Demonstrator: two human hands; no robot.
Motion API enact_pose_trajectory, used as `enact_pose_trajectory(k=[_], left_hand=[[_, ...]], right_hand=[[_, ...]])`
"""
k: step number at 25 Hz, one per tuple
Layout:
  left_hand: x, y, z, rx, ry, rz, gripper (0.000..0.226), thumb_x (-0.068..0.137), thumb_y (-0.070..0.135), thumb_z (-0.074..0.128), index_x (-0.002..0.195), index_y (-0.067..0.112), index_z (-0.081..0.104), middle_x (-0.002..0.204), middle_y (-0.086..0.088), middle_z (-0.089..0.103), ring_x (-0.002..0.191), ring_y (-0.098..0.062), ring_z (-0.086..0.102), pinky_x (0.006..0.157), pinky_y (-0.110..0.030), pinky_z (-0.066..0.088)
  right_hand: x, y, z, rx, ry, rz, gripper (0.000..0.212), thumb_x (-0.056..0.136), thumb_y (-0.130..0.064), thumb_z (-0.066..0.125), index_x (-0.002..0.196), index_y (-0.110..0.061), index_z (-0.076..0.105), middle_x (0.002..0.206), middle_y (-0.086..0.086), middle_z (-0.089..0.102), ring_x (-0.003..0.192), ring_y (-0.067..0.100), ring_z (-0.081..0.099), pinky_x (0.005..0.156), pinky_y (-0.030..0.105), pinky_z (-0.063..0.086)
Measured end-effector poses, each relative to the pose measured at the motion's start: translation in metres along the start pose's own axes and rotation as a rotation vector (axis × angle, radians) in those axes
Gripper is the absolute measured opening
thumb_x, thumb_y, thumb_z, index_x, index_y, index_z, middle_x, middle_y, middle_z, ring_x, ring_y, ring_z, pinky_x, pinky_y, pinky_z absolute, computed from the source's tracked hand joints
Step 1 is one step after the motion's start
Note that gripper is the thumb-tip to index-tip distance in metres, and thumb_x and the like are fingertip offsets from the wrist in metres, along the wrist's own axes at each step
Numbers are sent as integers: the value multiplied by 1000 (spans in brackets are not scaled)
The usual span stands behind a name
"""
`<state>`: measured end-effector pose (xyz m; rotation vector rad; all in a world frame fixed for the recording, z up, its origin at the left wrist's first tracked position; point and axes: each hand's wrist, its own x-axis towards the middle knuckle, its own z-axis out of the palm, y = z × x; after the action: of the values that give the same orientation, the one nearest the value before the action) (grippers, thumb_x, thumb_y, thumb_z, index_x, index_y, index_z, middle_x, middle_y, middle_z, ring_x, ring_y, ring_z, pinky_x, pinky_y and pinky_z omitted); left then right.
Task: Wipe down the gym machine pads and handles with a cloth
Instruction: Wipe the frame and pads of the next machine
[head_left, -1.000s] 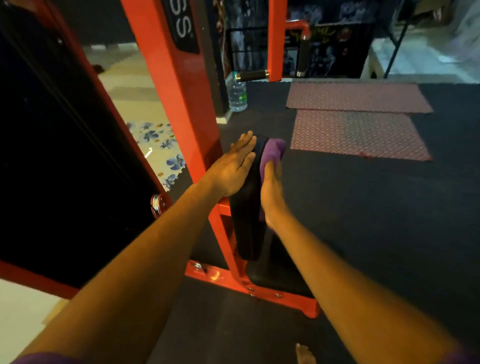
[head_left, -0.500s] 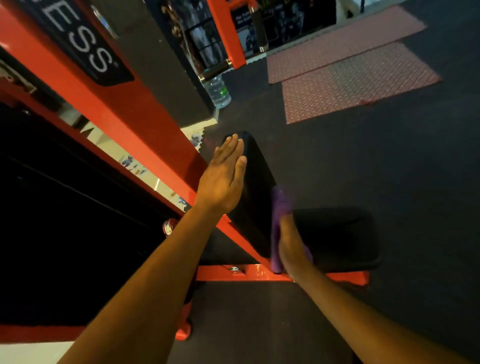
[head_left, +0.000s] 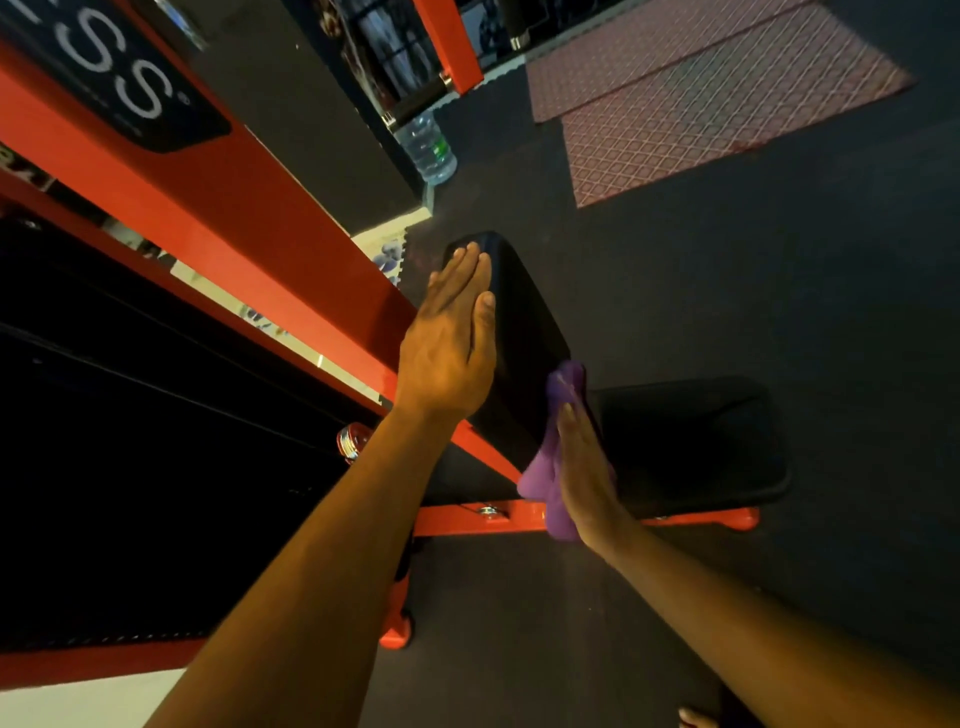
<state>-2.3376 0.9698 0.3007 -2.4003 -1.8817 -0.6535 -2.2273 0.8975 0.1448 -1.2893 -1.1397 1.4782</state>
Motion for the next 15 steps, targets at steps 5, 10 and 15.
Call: enact_pose_trajectory(k=[5,10,15], left_hand=[[1,2,-1,-7,-24,13,55,111,37,23,159,13,36,167,-3,31,156,-11,20,129,-30,15],[0,-2,1,-12,16,32,55,110,36,25,157,10,40,165,-6,35,155,-13,24,129,-30,15],[0,-3,2,-10,40,43,51,110,30,31,154,7,44,162,-9,39,154,-17,29,128,-28,16]], right_hand=[[58,30,-16,284,108,99,47,111,-35,27,149,-14,43,155,-1,43,145,2,34,117,17,25],[37,18,-45,262,196,124,42,109,-46,28,138,-28,53,123,-15,62,130,10,54,100,19,43],[103,-60,-22,206,-105,-391,46,112,-16,22,155,0,24,158,0,27,139,-10,35,115,16,29]])
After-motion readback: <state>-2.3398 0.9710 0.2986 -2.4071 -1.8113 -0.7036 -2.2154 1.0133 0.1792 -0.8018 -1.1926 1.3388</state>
